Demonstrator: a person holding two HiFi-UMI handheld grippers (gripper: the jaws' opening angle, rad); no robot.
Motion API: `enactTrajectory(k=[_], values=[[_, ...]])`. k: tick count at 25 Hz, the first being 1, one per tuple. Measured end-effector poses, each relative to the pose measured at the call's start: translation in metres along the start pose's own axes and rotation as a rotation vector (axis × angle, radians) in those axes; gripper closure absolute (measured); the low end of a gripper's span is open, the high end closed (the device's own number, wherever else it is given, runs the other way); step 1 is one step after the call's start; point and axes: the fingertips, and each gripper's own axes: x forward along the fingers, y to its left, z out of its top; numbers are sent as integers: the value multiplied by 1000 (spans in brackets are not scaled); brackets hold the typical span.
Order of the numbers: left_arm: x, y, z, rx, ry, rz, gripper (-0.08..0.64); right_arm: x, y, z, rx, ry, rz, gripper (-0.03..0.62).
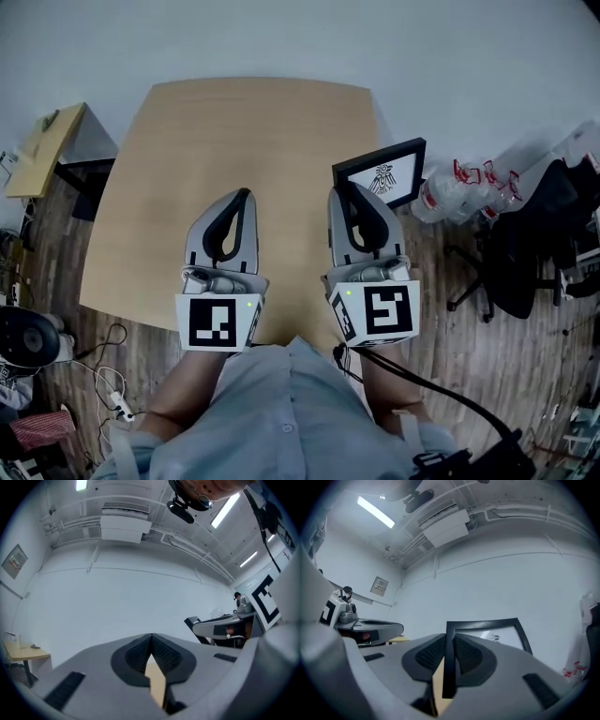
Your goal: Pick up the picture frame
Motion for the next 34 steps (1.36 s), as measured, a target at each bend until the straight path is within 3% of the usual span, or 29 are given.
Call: enactTrajectory(k=[6,11,20,34], values=[[-6,1,17,89,-59,-4,558,-10,8,14,-23,-36,8,532],[-11,7,19,88,-71,-1,558,-11,20,11,-34,-36,15,534],[-9,5,22,13,-59,8,558,-11,20,12,-26,-38,8,534],[-9,2,23,35,-56,27,558,-12,17,12,-18,-50,33,533]])
